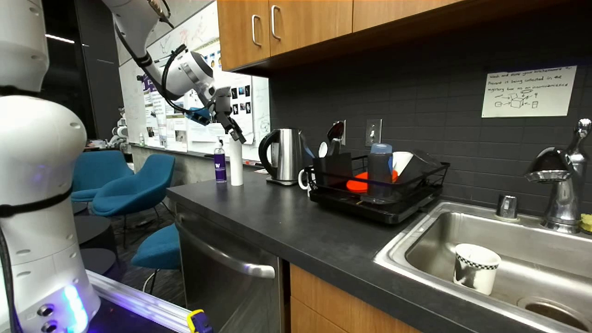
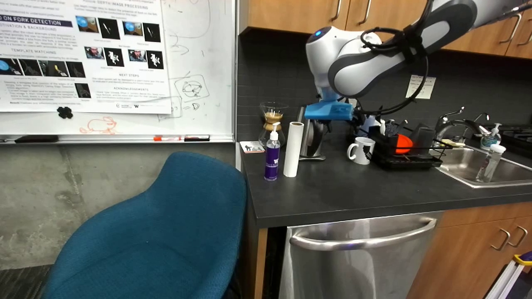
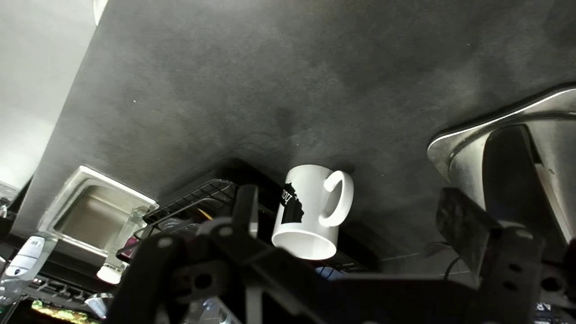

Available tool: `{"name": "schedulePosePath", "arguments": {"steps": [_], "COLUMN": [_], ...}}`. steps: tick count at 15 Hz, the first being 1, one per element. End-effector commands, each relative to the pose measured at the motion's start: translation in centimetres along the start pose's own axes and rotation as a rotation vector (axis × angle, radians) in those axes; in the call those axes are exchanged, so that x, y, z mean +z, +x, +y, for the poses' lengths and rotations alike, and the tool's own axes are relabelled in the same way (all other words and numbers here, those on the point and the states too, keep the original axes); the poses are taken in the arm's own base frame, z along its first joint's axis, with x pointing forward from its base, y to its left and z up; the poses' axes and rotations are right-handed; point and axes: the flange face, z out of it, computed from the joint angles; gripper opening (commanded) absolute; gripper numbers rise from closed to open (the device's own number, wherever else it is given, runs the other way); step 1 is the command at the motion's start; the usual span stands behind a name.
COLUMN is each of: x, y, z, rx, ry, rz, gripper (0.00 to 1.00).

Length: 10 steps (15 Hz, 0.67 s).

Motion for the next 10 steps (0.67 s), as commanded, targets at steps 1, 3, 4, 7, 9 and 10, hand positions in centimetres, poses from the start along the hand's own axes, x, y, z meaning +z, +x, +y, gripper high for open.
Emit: {"name": "schedulePosePath", "arguments": {"steps": [1,3,4,7,9,10], "x": [1.8,2.9,3.2,4.6,5.8,6.3], "y": [1.5,2.7,3.5,6.7,9.1,10.2], "z": [-2.0,-3.0,-3.3,-3.6,-3.0,-2.6], "rx": [0.028,0.040,0.045,0.066,0.067,0.067], "ry": [-0.025,-0.034,-0.037,-0.049,-0.067,-0.075], "rz": [-0.008,-0.023,-0.033,-0.030,-0.031,-0.030], "gripper": [1.00,1.00,1.00,1.00,1.00,1.00]}}
